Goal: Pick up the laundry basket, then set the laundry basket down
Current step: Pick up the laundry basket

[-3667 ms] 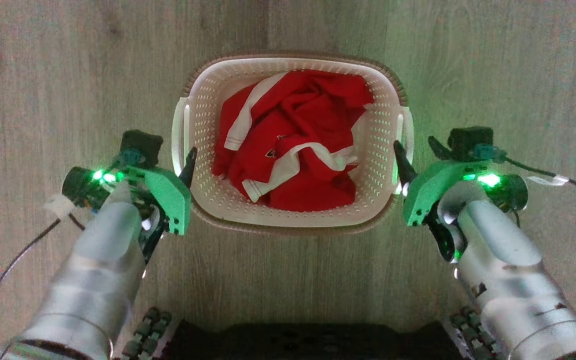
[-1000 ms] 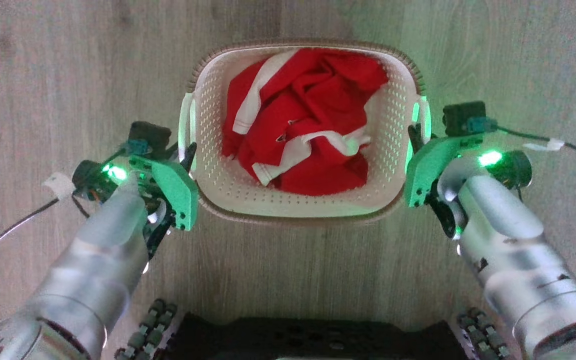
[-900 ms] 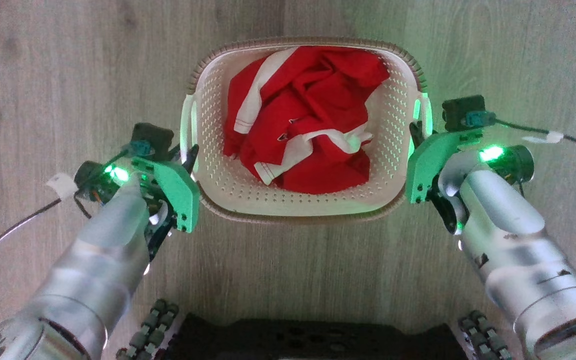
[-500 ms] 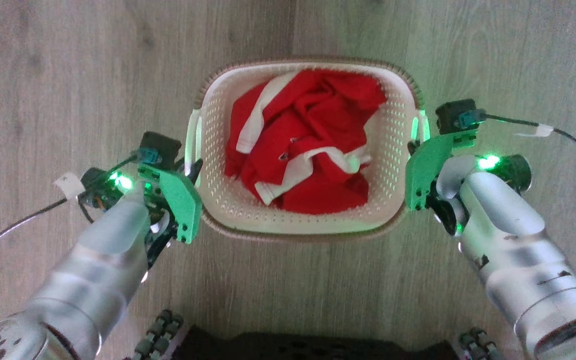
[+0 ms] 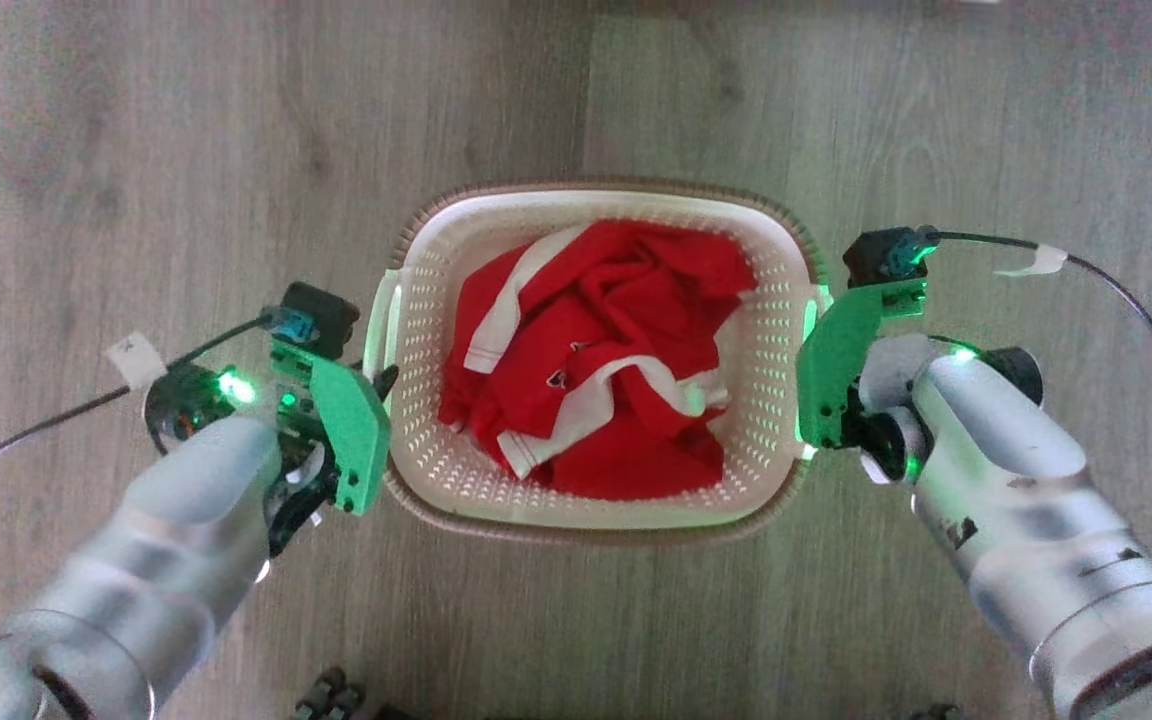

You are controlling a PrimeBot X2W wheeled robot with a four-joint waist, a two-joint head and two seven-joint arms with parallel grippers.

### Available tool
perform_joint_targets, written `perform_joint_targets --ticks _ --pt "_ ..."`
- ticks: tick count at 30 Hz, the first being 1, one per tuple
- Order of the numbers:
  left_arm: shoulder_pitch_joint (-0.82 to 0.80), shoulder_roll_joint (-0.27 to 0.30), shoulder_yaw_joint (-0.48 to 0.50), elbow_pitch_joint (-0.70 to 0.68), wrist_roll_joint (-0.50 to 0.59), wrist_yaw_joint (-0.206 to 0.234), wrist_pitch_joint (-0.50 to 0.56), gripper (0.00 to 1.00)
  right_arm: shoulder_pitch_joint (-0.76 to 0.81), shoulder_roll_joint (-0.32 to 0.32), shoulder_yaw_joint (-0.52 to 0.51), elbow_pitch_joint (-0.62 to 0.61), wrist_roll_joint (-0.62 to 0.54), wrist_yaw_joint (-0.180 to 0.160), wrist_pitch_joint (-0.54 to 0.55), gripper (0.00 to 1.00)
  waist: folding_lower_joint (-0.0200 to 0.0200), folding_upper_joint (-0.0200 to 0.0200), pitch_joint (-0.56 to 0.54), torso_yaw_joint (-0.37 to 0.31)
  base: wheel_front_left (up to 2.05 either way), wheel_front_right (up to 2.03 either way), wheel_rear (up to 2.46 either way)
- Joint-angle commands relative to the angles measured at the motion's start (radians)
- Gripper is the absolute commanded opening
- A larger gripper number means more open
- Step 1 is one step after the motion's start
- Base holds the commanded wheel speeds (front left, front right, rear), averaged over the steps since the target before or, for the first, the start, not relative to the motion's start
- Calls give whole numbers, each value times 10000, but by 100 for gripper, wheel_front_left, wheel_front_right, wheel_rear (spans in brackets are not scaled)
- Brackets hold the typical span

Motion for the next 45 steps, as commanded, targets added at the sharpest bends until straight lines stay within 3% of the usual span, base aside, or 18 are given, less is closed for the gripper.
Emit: perform_joint_targets --ticks 1,20,34,45 --pt "51 239 -135 -433 42 -79 120 0 230 352 290 -455 148 73 173 0 0 -1 -148 32 0 0 0" --pt "918 1436 -212 -2418 -435 -79 2273 0 997 352 987 -1069 1440 73 2172 0 0 -1 -1757 -80 0 0 0" --pt "2256 1734 -213 -2974 -533 -79 2849 0 2201 352 1751 -1687 1978 73 2967 0 0 -1 -3438 -319 0 0 0" --pt "2668 1996 -213 -3278 -648 -79 3082 0 2725 352 1920 -2010 2120 73 3234 0 0 -1 -4125 -379 0 0 0"
